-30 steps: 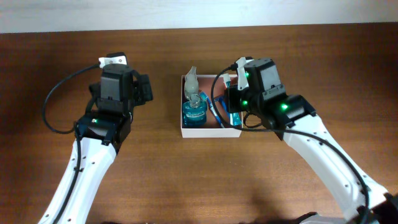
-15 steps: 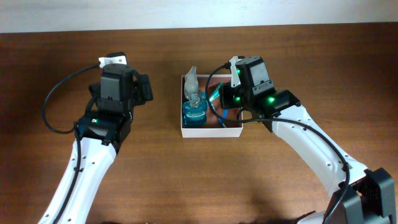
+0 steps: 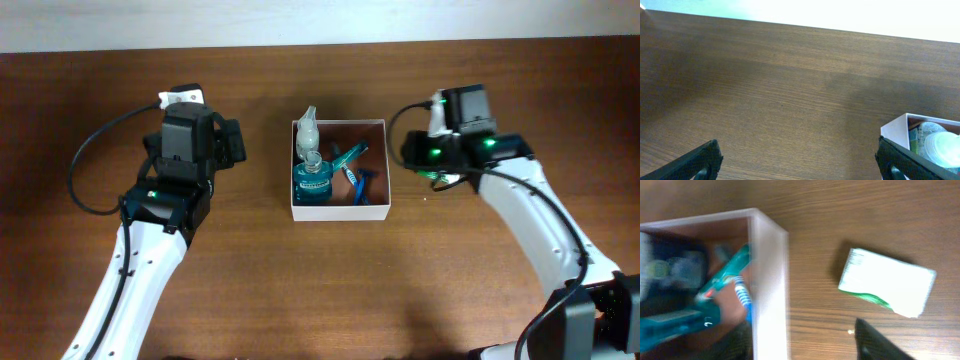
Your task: Pack container
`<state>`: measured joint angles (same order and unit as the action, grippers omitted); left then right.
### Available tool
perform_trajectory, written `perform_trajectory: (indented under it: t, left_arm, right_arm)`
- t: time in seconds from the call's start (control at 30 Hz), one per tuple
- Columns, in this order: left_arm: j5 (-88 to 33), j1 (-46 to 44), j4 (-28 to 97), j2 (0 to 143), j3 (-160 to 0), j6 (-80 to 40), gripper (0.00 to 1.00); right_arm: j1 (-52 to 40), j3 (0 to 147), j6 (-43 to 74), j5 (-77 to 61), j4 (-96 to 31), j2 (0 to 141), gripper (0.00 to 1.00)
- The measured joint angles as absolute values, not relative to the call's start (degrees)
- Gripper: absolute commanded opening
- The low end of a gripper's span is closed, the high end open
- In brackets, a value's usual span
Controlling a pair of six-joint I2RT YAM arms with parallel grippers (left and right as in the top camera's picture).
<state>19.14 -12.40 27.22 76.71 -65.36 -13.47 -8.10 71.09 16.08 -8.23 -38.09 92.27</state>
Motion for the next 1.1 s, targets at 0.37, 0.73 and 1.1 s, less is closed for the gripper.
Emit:
perform_trajectory:
  t: [0.37, 0.73, 1.1]
  left_arm:
    - [19.14, -12.40, 27.22, 76.71, -65.36, -13.47, 0.99]
    - [19.14, -12.40, 27.22, 76.71, -65.36, -13.47, 0.99]
    - [19.14, -12.40, 27.22, 76.71, -65.36, -13.47, 0.99]
  right_arm:
    - [-0.30, 71.09, 7.94, -6.68, -36.67, 95.88, 0.98]
    - [-1.02, 71.09, 23.53, -0.67, -36.86, 103.94, 0.99]
    - [-1.87, 71.09, 27.14, 4.38, -34.85, 107.72, 0.99]
